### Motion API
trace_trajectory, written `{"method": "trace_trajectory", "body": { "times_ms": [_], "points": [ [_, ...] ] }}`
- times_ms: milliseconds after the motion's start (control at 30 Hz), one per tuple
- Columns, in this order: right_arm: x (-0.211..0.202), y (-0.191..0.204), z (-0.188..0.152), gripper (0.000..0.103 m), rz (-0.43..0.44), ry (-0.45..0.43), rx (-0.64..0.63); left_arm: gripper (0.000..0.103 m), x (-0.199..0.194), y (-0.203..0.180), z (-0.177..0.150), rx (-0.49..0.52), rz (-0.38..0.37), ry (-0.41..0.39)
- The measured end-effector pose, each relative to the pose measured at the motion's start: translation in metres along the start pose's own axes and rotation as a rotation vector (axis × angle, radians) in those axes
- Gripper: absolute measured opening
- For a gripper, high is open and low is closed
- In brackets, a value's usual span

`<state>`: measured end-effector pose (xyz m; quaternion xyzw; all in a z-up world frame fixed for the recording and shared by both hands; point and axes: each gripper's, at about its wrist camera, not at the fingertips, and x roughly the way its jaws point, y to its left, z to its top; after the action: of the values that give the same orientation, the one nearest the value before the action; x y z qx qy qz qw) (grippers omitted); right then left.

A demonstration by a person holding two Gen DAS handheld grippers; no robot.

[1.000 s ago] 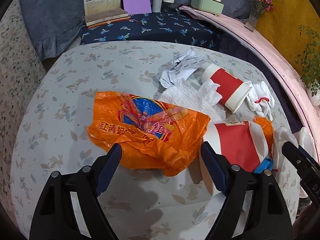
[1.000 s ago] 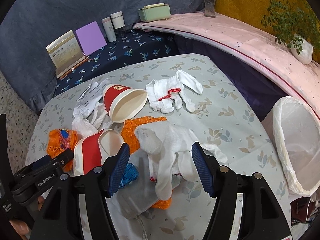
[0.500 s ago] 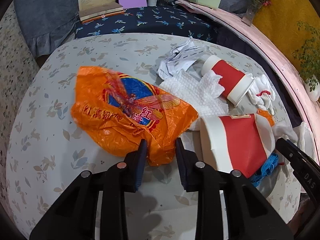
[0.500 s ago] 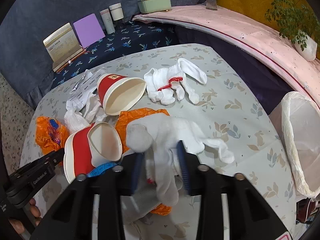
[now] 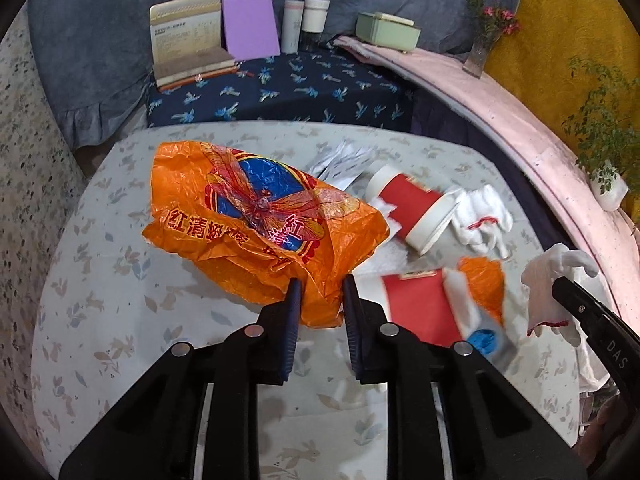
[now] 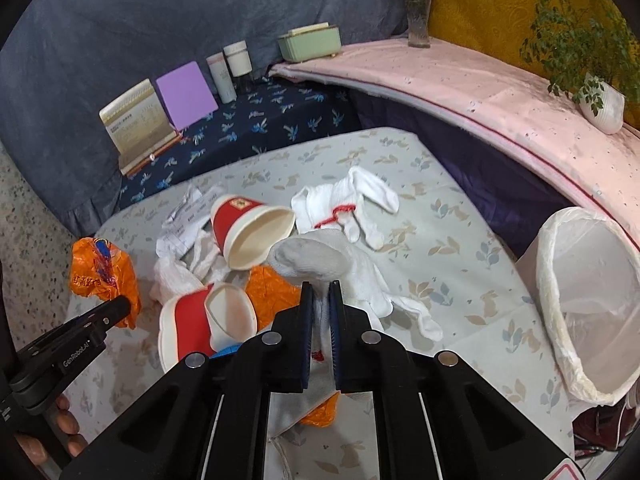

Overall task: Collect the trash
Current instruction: 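Grasp the orange plastic bag with the left gripper while the right gripper grasps a white glove, then carry the orange bag and white glove over the white bin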

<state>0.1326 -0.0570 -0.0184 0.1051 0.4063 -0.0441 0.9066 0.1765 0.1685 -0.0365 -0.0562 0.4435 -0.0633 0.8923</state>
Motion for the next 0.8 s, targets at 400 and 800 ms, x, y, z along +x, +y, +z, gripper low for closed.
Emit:
{"method": "trace_trajectory", "body": {
  "times_ms": [400, 800],
  "points": [
    [-0.046, -0.043, 0.014, 0.008, -0.028, -0.09, 0.067, 0.02, -0.028, -0.076, 0.009, 0.125, -0.094, -0.057],
    [-0.074, -0.125, -0.003, 0.008, -0.11, -0.106, 0.179, 0.02, -0.03, -0.172, -0.015, 0.284, -0.164, -0.038]
  ]
}}
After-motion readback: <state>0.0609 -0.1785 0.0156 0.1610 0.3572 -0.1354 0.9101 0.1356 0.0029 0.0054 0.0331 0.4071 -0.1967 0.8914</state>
